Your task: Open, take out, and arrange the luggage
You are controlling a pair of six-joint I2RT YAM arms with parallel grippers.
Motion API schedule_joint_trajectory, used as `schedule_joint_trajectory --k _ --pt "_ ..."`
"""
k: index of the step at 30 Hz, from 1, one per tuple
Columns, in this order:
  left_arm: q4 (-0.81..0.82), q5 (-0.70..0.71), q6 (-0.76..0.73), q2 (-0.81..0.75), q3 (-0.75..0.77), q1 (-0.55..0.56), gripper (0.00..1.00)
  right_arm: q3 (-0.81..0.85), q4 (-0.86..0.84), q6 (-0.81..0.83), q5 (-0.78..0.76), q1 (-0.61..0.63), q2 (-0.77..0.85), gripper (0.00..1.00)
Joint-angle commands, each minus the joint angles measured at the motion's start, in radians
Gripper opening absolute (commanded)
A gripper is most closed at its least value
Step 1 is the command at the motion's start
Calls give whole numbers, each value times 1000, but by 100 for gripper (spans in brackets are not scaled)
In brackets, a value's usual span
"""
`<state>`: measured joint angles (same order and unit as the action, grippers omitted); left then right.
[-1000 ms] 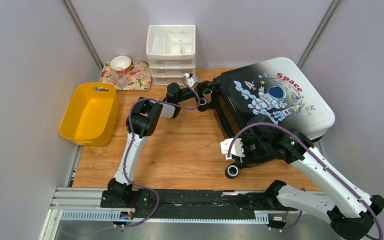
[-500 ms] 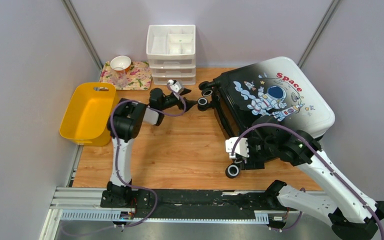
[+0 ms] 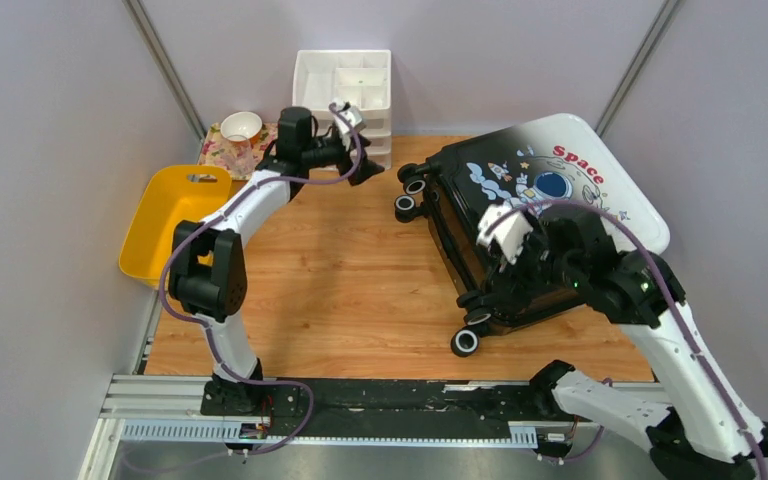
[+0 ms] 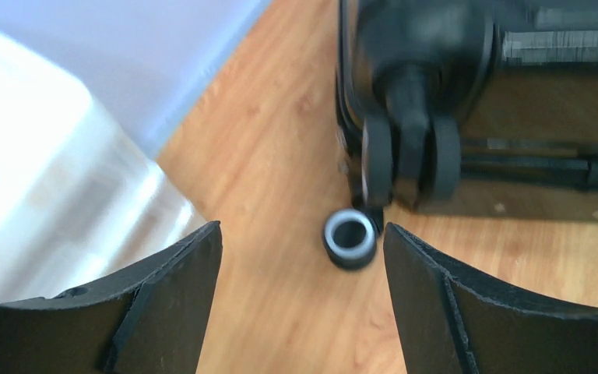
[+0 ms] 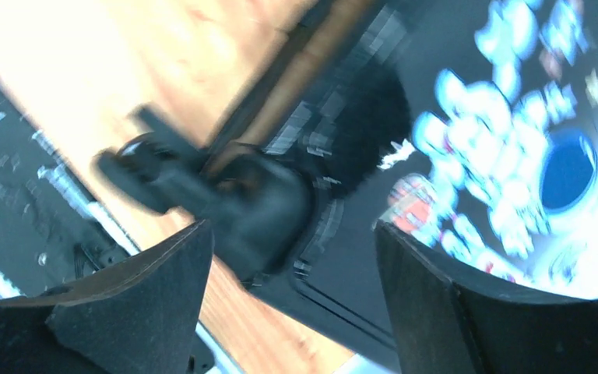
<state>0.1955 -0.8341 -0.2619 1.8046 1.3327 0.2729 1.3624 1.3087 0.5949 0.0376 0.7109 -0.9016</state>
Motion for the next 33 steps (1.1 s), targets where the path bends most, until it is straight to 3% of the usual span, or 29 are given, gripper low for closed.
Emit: schedule_joint_trajectory --k 1,3,4,7,11,17,23,24,26,27,28,30,33 --pt "-546 18 -100 90 379 73 84 92 -82 -279 -63 -413 -123 79" --pt "-644 41 -131 171 561 109 84 173 -28 -288 57 -618 -213 76" --pt "-727 58 -143 197 615 142 84 203 -10 -294 117 -781 -242 75" --pt "-757 124 -163 255 697 184 84 280 50 -288 197 -1020 -316 72" --pt "-714 231 -204 285 686 227 85 250 66 -204 142 -1185 -315 72" --pt "-677 247 -243 341 694 233 84 46 3 -63 68 -1432 -257 72" --pt "-693 202 -310 323 660 253 55 -239 -138 65 16 -1521 -273 68" --pt "-693 184 -310 311 648 253 44 -244 -144 62 43 -1524 -308 66" --pt "-679 142 -306 270 594 255 31 -241 -147 36 70 -1522 -347 64" --pt "-662 136 -306 253 571 258 13 -234 -146 22 91 -1522 -393 63" --pt "-654 141 -304 239 548 264 6 -226 -147 -12 102 -1522 -416 62" --pt "-645 148 -300 199 487 269 0 -203 -144 -33 152 -1522 -482 56" --pt "-672 158 -293 147 422 269 0 -201 -176 -81 205 -1500 -540 54"
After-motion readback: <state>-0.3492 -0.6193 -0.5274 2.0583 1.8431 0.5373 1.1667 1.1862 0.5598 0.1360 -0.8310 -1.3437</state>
